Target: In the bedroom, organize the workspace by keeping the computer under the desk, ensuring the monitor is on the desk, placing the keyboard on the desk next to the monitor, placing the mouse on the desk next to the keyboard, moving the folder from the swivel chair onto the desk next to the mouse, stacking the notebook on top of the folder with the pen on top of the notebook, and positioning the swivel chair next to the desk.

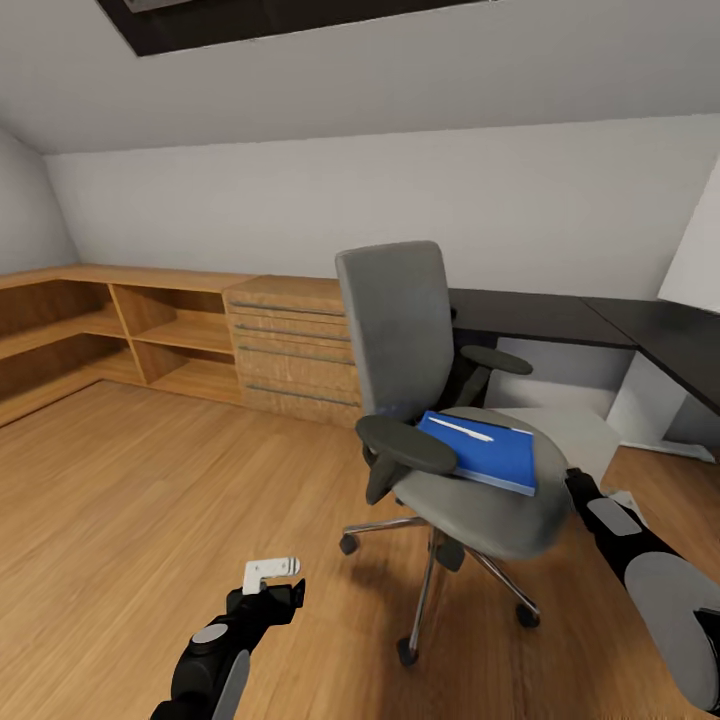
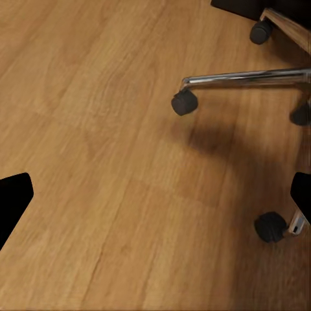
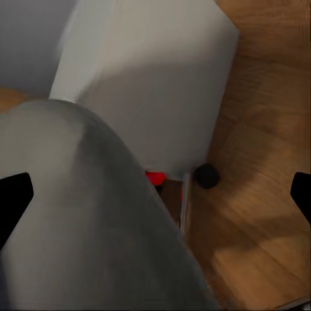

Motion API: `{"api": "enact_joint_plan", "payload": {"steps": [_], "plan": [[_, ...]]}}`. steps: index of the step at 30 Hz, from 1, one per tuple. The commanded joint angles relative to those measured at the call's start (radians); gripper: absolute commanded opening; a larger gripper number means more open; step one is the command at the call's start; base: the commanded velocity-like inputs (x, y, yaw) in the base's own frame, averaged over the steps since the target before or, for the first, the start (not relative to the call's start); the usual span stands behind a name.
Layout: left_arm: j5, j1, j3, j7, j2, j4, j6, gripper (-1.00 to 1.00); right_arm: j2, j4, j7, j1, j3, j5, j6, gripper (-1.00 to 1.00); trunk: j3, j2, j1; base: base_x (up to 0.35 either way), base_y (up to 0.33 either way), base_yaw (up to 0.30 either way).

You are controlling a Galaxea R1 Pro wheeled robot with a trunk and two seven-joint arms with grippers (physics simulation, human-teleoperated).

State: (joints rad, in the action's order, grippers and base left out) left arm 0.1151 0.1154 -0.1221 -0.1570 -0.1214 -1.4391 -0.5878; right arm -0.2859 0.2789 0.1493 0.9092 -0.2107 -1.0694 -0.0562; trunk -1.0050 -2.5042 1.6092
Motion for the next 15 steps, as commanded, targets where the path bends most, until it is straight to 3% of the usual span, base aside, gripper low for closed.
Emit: {"api": "enact_joint_plan", "payload": {"steps": [1, 8, 11, 15], "plan": [[0.011, 0.000, -0.001, -0.009, 0.000, -0.001, -0.004, 1.00, 0.000, 0.001, 0.003, 0.000, 0.003, -0.011, -0.004, 1.00, -0.001, 0.000, 0.000, 0.000, 0.000, -0.238], [0.012, 0.001, 0.003, -0.009, 0.001, -0.001, -0.003, 1.00, 0.000, 0.002, 0.001, 0.001, 0.003, -0.010, -0.008, 1.00, -0.001, 0.000, 0.000, 0.037, 0.000, -0.065], [0.011, 0.000, 0.020, -0.010, -0.005, 0.016, 0.014, 1.00, -0.017, 0.008, -0.003, 0.000, 0.005, -0.026, 0.009, 1.00, -0.001, 0.000, 0.000, 0.000, 0.000, 0.000], [0.011, 0.001, 0.015, -0.010, -0.005, 0.013, 0.021, 1.00, -0.006, 0.008, -0.003, 0.000, 0.004, -0.033, 0.020, 1.00, -0.001, 0.000, 0.000, 0.000, 0.000, 0.000]]}}
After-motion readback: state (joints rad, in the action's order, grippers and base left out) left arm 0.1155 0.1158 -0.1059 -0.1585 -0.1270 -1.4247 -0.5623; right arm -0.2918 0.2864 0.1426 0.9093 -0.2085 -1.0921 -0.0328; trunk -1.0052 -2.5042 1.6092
